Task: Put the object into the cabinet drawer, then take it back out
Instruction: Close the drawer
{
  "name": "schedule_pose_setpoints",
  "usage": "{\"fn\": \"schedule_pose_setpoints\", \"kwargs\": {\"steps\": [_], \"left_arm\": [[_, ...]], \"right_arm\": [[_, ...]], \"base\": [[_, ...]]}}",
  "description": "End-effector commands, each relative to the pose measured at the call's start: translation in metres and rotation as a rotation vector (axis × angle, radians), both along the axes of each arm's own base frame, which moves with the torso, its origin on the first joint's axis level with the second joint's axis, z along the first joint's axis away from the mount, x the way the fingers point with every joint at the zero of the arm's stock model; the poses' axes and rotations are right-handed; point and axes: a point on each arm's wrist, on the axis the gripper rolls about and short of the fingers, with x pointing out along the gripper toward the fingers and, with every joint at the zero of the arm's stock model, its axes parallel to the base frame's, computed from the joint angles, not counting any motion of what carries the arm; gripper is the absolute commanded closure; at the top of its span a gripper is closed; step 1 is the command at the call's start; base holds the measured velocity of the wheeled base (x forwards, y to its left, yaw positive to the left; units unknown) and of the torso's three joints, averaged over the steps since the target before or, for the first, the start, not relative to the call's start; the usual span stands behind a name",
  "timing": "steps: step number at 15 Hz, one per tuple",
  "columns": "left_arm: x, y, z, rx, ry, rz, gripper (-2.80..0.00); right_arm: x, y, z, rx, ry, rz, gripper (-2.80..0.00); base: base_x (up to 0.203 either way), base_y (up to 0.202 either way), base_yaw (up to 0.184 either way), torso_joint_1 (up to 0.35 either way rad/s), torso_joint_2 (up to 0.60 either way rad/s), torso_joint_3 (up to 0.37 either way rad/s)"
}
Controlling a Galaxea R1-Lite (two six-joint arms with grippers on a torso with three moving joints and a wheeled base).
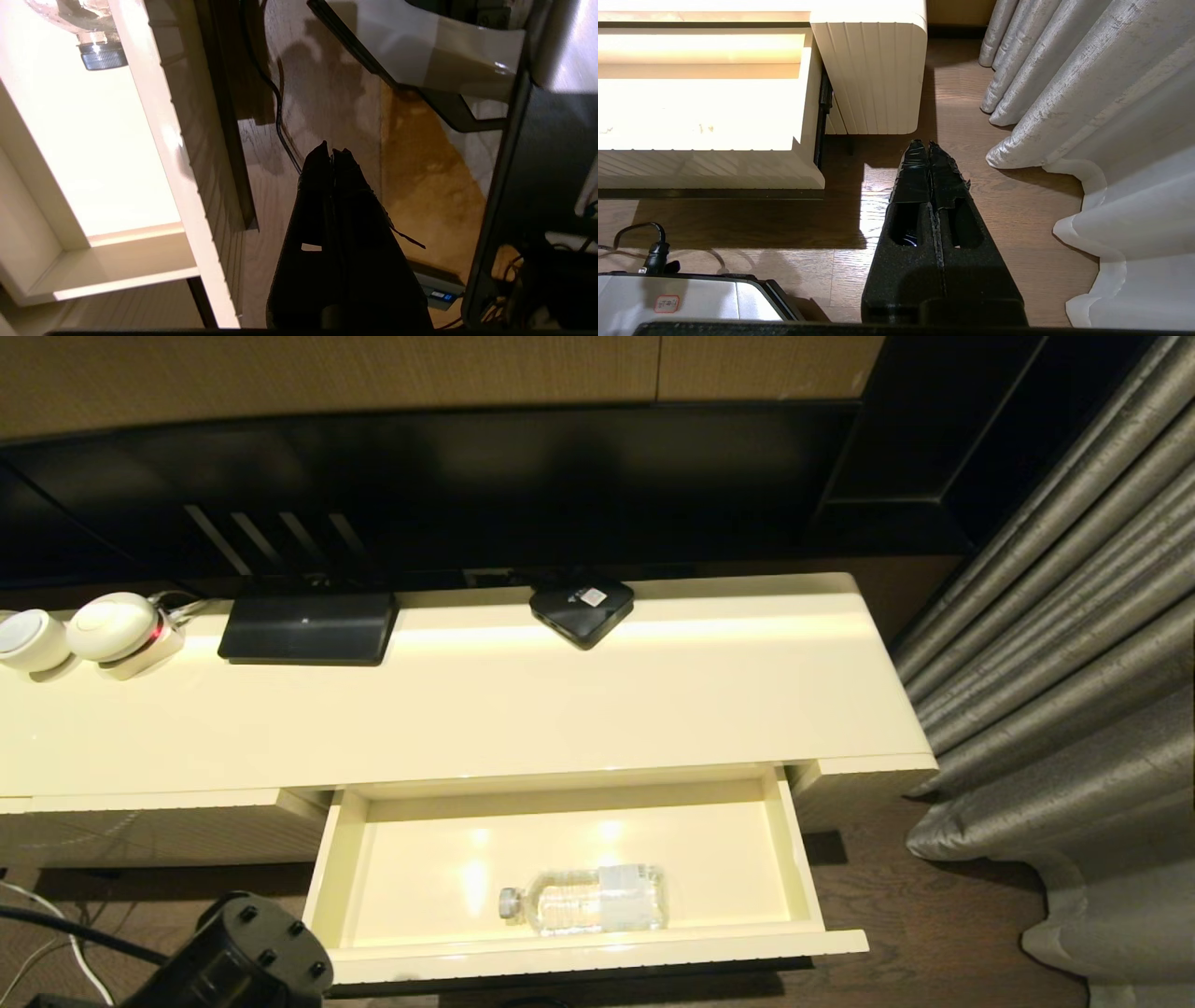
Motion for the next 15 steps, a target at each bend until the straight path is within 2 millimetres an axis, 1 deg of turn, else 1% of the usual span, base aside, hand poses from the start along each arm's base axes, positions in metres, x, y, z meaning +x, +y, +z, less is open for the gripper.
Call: {"fn": "schedule_pose_setpoints", "kwargs": {"steps": [1,4,5,7,9,15], "left_arm": [[0.011,-0.017,-0.016,0.028,0.051,0.021,0.00],[0.017,-0.035,-0.028,0.039,0.069,0.070,0.00],[0.019,-0.042,-0.030,0.036,0.063,0.082,0.00],[0.022,-0.049,-0.033,0.038,0.051,0.106,0.00],[0.023,-0.058,-0.036,0.030,0.040,0.160,0.00],[0.017,-0.062,-0.037,0.027,0.055,0.170,0.00]], "right_arm": [[0.000,0.000,0.000,0.000,0.001,0.002,0.00],[0.000,0.000,0.000,0.000,0.001,0.002,0.00],[0.000,0.000,0.000,0.000,0.003,0.002,0.00],[0.000,0.000,0.000,0.000,0.003,0.002,0.00],[0.000,0.000,0.000,0.000,0.003,0.001,0.00],[0.000,0.000,0.000,0.000,0.003,0.000,0.00]], "base": [[0.000,0.000,0.000,0.000,0.00,0.000],[0.000,0.000,0.000,0.000,0.00,0.000],[0.000,0.000,0.000,0.000,0.00,0.000],[0.000,0.000,0.000,0.000,0.00,0.000],[0.000,0.000,0.000,0.000,0.00,0.000],[0.000,0.000,0.000,0.000,0.00,0.000]]}}
